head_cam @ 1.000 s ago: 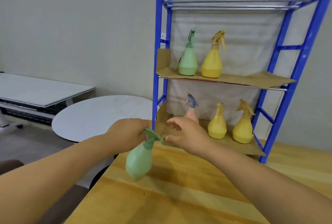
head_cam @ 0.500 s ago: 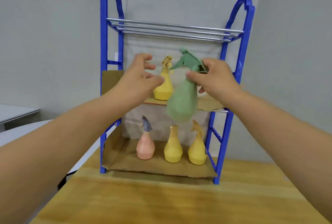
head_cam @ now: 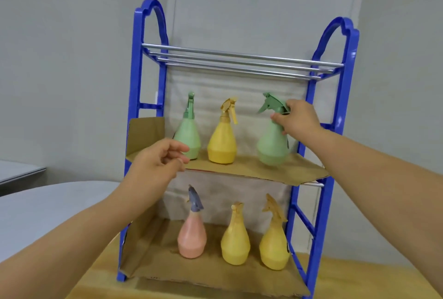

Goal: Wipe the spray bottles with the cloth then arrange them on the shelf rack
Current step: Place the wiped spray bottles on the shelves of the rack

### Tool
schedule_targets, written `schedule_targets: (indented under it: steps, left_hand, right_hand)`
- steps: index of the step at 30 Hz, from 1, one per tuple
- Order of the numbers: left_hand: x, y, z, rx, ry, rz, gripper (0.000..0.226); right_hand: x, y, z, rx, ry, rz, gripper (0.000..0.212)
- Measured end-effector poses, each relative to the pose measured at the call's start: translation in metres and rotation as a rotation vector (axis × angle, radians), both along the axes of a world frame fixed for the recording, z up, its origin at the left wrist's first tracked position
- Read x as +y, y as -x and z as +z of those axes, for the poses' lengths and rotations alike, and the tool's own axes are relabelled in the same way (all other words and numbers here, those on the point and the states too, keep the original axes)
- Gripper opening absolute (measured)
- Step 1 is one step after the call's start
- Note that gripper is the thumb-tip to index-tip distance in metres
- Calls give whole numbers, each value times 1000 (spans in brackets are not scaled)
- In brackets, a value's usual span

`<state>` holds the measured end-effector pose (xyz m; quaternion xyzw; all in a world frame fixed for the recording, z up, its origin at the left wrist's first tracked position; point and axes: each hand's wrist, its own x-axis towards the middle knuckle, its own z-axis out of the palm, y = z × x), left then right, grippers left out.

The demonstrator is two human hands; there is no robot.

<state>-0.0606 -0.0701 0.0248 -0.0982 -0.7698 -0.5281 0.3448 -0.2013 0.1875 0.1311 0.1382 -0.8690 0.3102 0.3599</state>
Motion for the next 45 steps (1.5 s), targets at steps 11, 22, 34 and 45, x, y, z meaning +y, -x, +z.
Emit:
schedule_targets:
  steps: [11,22,34,45]
  left_hand:
    - [-18,18,-37,-60,-56,-12,37]
    - [-21,15,-78,-271,170,-11,25]
    - [-26,43,-167,-417,341,168,24]
    - [-41,62,-222,-413,812,200,24]
  right_hand:
    - [-11,26,-24,-112,111,-19,46]
    - [-19,-33,-73,196,156,-42,59]
    - [-105,-78,-254,32,33,381,10]
    - [-155,-20,-313,-343,-150,85,61]
